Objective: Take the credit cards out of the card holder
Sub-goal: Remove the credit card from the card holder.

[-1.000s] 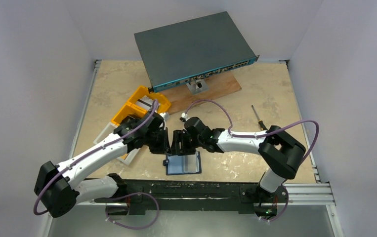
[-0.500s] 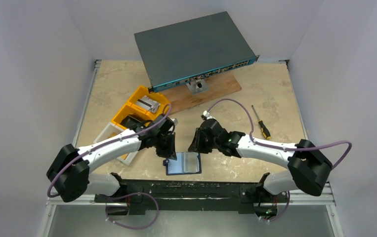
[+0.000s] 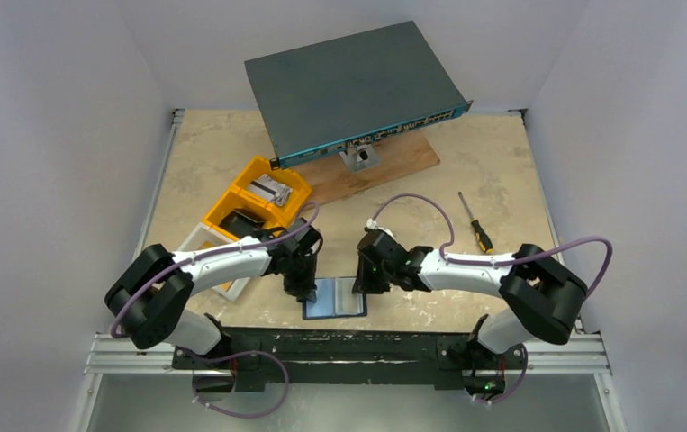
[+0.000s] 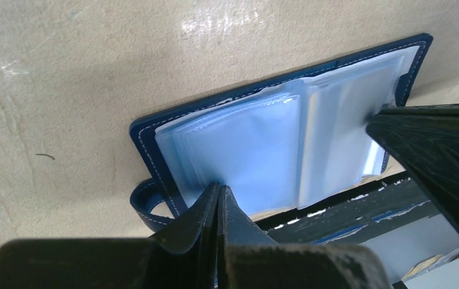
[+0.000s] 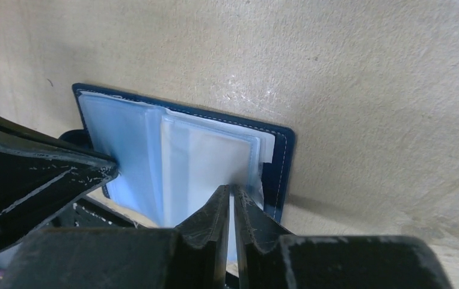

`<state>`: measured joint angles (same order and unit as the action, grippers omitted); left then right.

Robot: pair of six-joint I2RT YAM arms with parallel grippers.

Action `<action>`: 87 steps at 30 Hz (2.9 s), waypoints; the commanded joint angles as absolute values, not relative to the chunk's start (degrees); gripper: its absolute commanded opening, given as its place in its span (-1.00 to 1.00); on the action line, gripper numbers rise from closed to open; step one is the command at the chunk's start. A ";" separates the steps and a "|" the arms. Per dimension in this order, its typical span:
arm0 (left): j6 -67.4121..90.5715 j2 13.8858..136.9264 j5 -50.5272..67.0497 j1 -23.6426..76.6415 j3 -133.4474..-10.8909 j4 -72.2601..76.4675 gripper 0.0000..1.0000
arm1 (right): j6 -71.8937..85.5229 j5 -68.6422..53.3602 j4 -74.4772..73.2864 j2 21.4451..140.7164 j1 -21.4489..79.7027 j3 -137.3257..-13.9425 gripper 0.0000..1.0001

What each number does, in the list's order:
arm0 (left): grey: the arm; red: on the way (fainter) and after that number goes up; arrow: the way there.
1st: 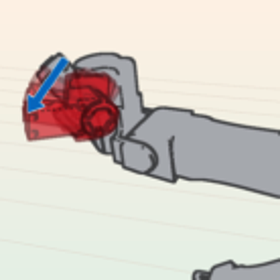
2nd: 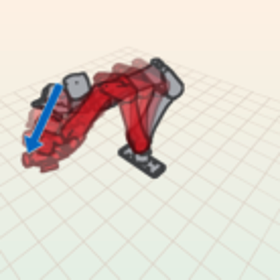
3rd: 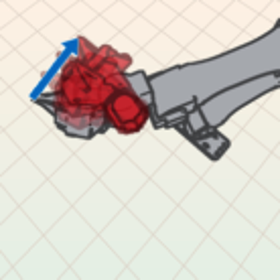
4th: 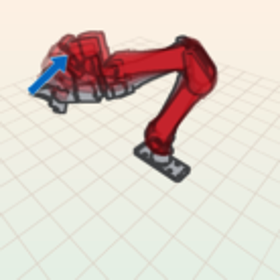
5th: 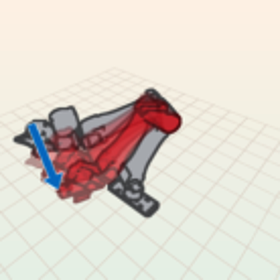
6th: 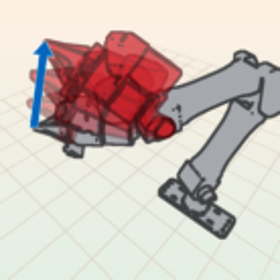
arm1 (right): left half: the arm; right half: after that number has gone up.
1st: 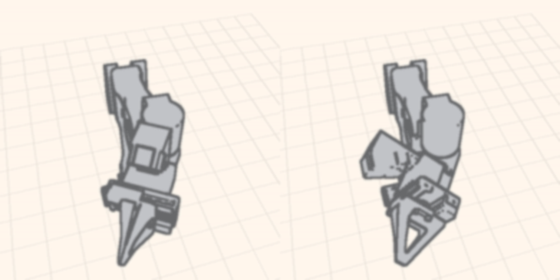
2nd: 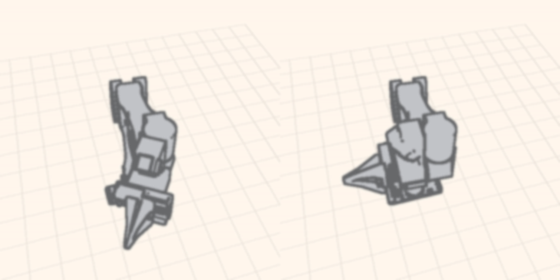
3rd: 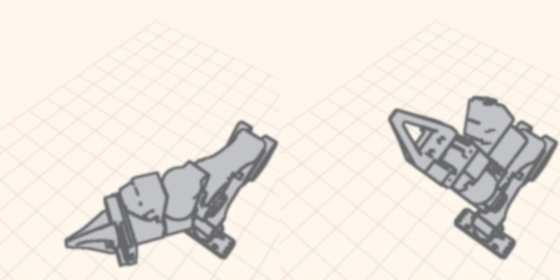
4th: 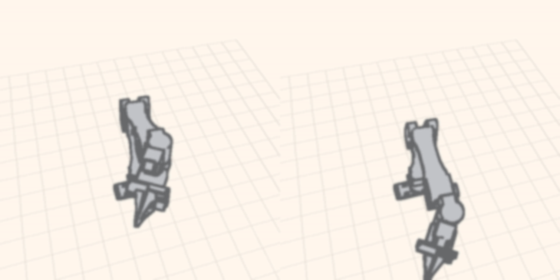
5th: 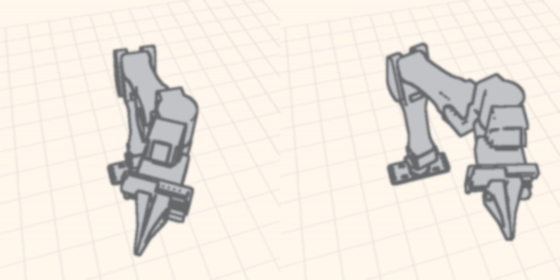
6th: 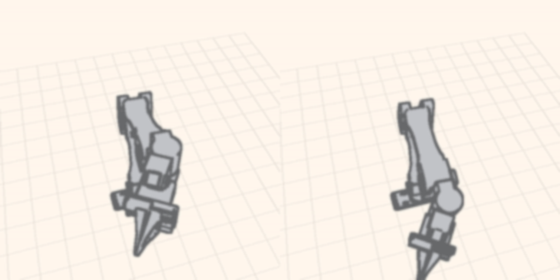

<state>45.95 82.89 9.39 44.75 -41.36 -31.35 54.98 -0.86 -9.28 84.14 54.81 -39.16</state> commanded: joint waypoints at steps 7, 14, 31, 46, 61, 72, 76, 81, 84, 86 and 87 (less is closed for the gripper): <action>46.54 86.54 7.42 45.01 -39.03 -27.26 -1.00 | 53.67 -1.71 -6.56 90.10 57.98 -42.45 -0.85; 46.32 85.96 7.80 44.99 -38.85 -27.10 -1.00 | 52.91 -4.82 -4.32 91.74 58.01 -44.59 -0.85; 47.40 78.92 20.14 47.52 -40.77 -20.58 -0.95 | 55.07 -9.22 -2.47 96.53 56.95 -43.88 -0.92; 53.53 86.96 12.81 47.69 -34.37 -16.27 -1.00 | 55.13 -8.72 -2.41 91.08 55.20 -42.57 -0.57; 54.59 89.58 13.09 47.64 -33.14 -14.34 -1.00 | 55.04 -5.74 -5.50 81.35 52.87 -37.72 0.01; 53.18 87.19 13.10 47.64 -34.67 -16.38 -1.00 | 56.42 -8.99 -0.57 82.23 52.47 -35.31 -0.67; 51.33 82.82 12.36 47.66 -36.75 -19.78 -1.00 | 56.52 -9.29 -0.56 82.17 52.47 -36.06 -0.93; 48.92 77.03 9.22 47.64 -41.71 -28.02 -0.82 | 56.34 -9.49 -0.52 81.98 52.44 -36.90 -1.00; 48.23 74.02 6.43 47.64 -43.36 -32.57 -0.68 | 56.36 -9.04 -0.59 81.90 52.49 -37.60 -1.00; 48.01 72.26 4.38 47.55 -43.75 -35.20 -0.63 | 56.31 -8.75 -0.82 81.88 52.47 -38.37 -1.00; 47.99 71.38 3.47 47.55 -43.84 -36.33 -0.61 | 56.33 -8.89 -0.85 81.91 52.54 -38.67 -1.00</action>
<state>50.09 75.16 9.19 47.66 -41.41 -28.82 56.01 -8.73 -2.09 82.43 52.69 -35.79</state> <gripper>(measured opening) 0.178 0.003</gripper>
